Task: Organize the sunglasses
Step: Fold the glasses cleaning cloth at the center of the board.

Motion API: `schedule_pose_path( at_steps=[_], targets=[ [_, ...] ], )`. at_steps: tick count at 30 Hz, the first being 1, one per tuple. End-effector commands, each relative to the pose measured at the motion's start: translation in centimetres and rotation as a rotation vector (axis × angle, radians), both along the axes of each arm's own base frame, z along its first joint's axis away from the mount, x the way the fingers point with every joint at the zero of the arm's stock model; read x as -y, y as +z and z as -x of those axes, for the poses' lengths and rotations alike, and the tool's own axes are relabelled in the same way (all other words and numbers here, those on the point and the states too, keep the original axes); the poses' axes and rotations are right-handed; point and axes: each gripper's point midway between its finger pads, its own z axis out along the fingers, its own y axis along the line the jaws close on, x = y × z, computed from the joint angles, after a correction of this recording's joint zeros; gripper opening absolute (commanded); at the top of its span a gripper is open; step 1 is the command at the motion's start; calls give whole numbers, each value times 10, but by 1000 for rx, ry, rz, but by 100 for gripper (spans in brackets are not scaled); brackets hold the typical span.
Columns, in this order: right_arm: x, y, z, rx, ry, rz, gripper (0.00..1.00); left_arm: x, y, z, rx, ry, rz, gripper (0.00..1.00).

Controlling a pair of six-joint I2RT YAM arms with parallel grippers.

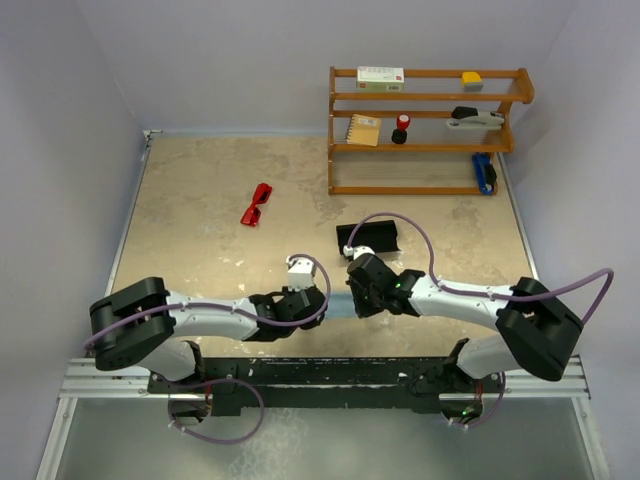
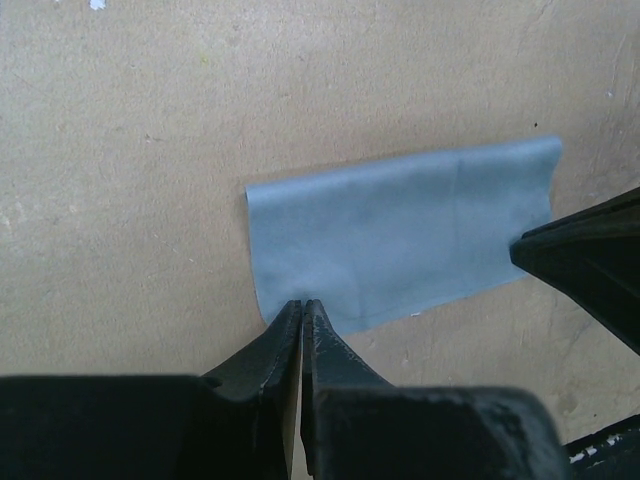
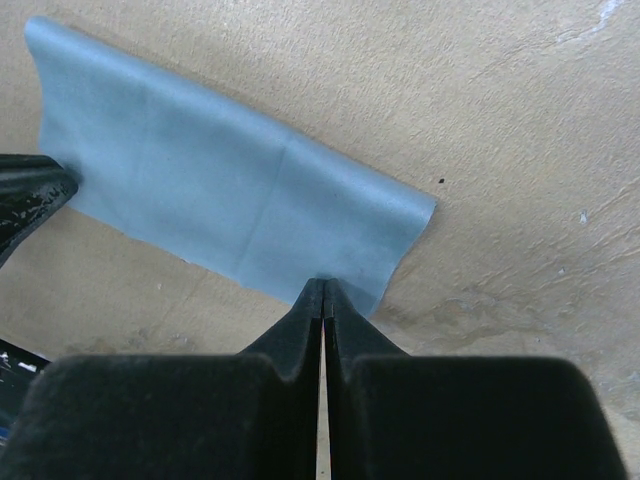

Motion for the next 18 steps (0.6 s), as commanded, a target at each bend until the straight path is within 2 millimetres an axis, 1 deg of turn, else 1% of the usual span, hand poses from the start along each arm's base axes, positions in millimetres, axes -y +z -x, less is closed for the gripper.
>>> schedule_pose_path(
  at_steps=[1, 8, 15, 18],
  targets=[
    [1, -6, 4, -18, -7, 9, 0, 6, -1, 6, -4, -1, 33, 0],
    [1, -6, 4, -20, -5, 10, 0, 7, -8, 14, -17, -10, 26, 0],
    [3, -9, 4, -25, -13, 21, 0, 15, -3, 19, -9, -32, 33, 0],
    [4, -10, 4, -25, -14, 27, 0, 14, -3, 20, -7, -28, 26, 0]
  ],
)
